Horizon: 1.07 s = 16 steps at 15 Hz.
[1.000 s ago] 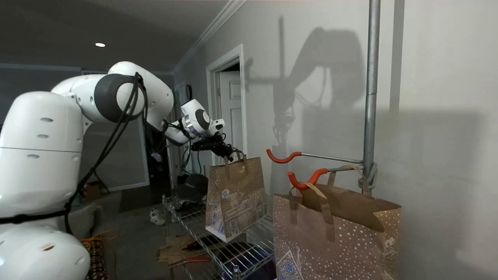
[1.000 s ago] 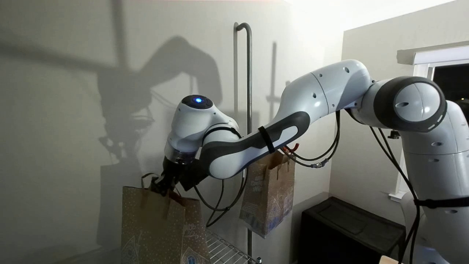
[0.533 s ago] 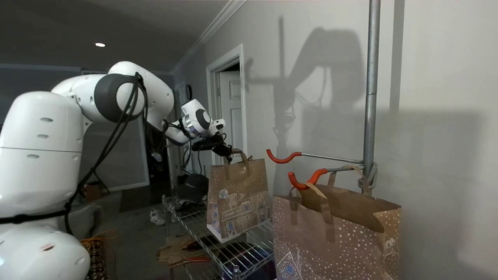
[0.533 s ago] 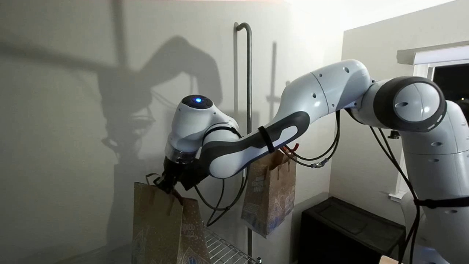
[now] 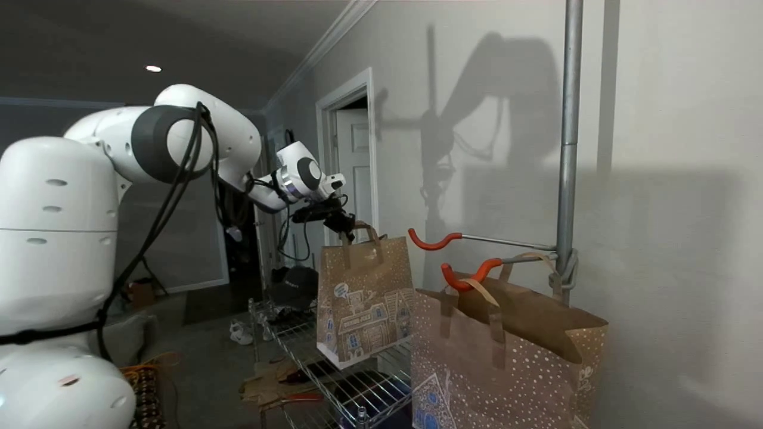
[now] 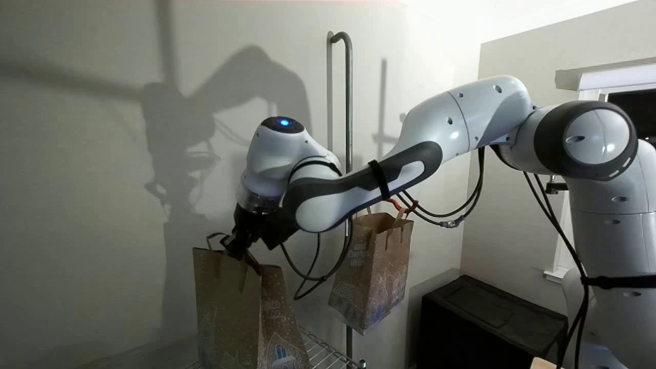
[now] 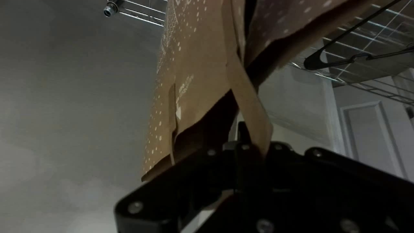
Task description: Hang the paper bags on the stand
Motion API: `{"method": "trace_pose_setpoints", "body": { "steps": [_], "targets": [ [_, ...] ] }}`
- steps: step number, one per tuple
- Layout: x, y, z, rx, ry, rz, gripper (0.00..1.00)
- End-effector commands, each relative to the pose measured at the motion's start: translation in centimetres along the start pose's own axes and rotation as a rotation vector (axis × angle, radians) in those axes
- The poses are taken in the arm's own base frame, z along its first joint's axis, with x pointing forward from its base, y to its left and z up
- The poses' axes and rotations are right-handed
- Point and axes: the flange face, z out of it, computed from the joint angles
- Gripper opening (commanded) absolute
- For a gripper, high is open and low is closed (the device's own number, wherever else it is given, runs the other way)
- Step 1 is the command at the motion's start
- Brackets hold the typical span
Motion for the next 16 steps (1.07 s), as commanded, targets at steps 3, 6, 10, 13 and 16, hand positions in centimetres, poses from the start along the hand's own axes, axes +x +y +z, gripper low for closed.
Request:
{"method": "trace_pose_setpoints", "body": {
  "steps": [3,6,10,13,16],
  "targets": [
    [-2.7,1.4,-6.9,0.148,-0.055,-0.236,0.04],
    [-3.5,2.9,-9.5,0.196,-0.103,-0.366,0.03],
    [-3.8,7.9,-11.6,0.244,-0.132,-0.501,0.03],
    [-4.0,15.0,-11.9,0.262,-0.146,-0.55,0.03],
    [-4.5,23.3,-11.6,0.289,-0.146,-0.556,0.03]
  ]
}}
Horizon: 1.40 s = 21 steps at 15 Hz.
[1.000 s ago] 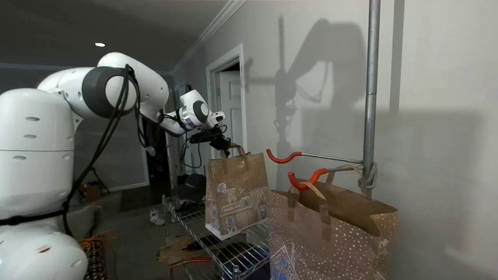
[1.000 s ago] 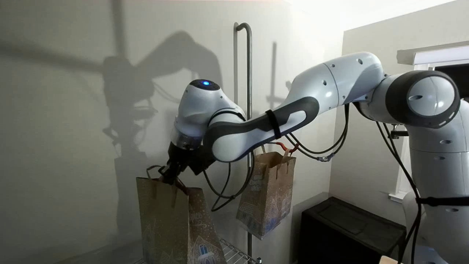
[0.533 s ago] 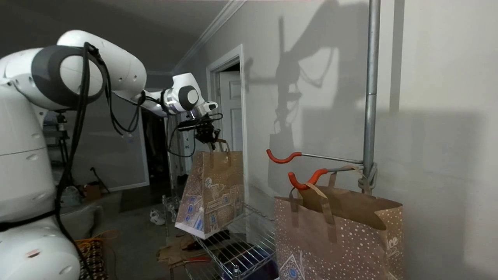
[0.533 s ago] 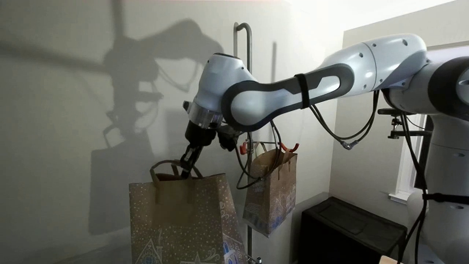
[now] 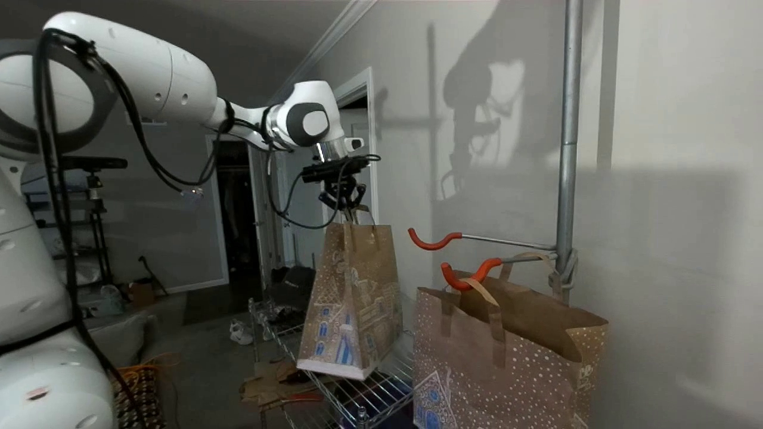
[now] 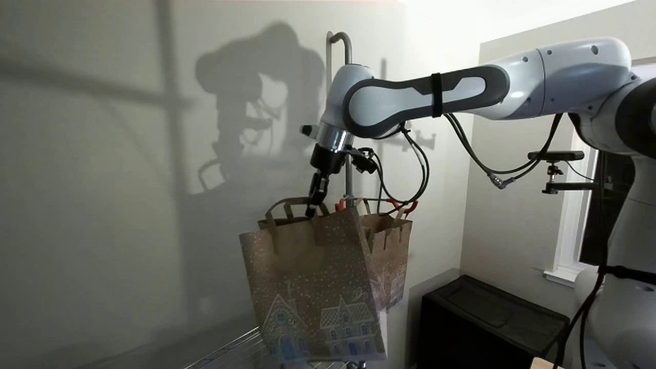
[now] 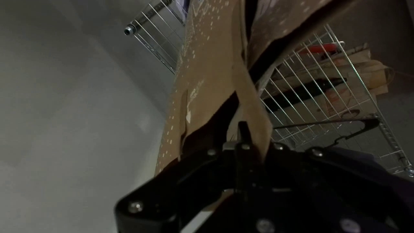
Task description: Hang the paper bags on the stand
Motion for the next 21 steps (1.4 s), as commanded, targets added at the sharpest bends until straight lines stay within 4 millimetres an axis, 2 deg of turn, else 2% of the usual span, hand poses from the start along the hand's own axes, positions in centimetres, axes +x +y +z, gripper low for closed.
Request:
{"method": "trace_pose_setpoints", "body": {
  "steps": [1,4,7,10,15,21],
  "targets": [
    [-5.8,6.3,-1.7,0.042,0.017,-0.033,0.03],
    [-9.2,10.5,-2.2,0.062,0.03,-0.032,0.04],
    [-11.1,12.4,-2.5,0.098,0.061,-0.04,0.03],
    [-12.0,13.1,-2.7,0.127,0.081,-0.037,0.04],
    [-12.7,14.0,-2.3,0.154,0.094,0.077,0.03],
    [-13.2,14.4,-1.9,0.128,0.096,0.164,0.03]
  ]
}}
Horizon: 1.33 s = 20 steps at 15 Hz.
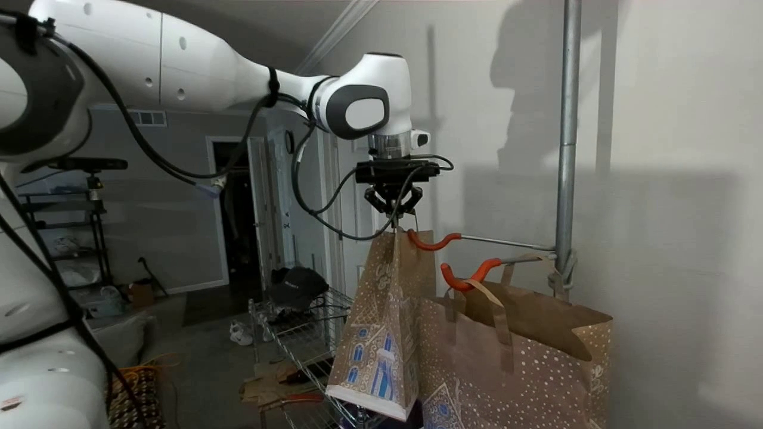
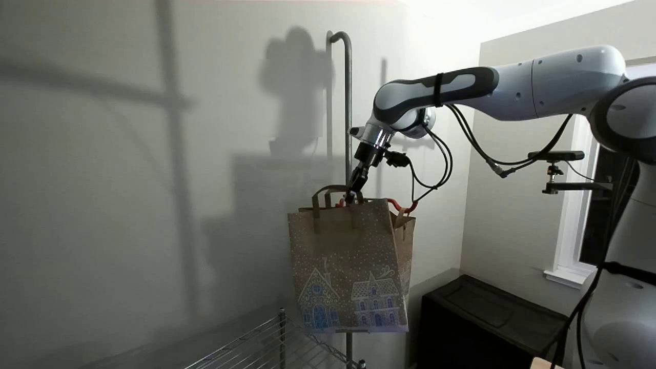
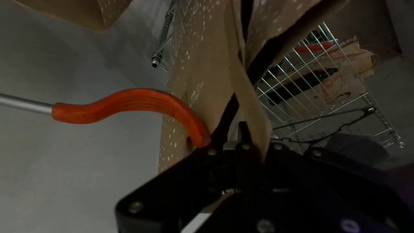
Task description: Hang the paper bags on the stand
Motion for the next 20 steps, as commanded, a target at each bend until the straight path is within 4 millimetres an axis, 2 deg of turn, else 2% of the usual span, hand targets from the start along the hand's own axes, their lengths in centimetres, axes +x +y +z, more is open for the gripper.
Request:
{"method": "trace_pose_setpoints", "body": {
  "steps": [1,8,15,20],
  "targets": [
    [-0.1,0.4,-0.1,-0.02,0.011,0.071,0.03],
    [-2.2,2.7,1.6,0.012,0.001,0.207,0.03],
    [-3.1,3.2,2.7,0.025,-0.011,0.235,0.03],
    [-3.8,3.4,4.1,0.099,0.004,0.348,0.03]
  ]
}}
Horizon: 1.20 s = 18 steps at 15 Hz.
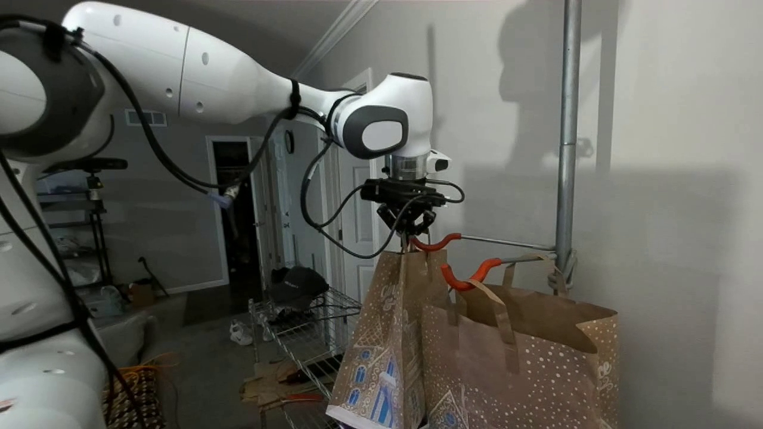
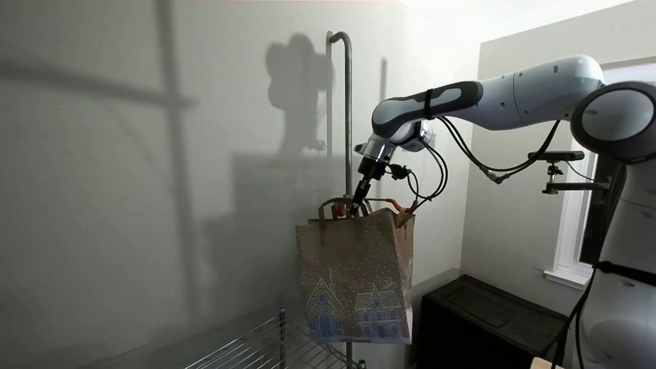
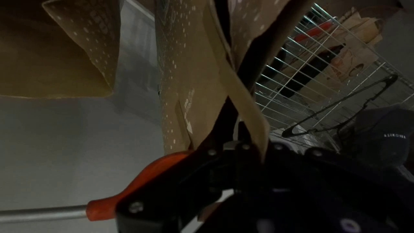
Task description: Hang the paper bags on the stand
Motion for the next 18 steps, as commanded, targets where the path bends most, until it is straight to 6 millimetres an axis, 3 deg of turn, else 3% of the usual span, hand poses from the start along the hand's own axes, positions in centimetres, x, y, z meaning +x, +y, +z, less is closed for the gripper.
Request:
{"method": "trace_pose_setpoints", "body": {
  "steps": [1,7,8,10,18],
  "targets": [
    [-0.9,0.5,0.9,0.061,0.024,0.085,0.03],
    [-1.7,0.9,1.7,0.1,0.036,0.11,0.04],
    [-1.8,0.9,1.7,0.099,0.031,0.111,0.29],
    [-1.8,0.9,1.6,0.096,0.028,0.104,0.32],
    [-2.1,0.6,1.1,0.093,0.022,0.098,0.81]
  ]
}}
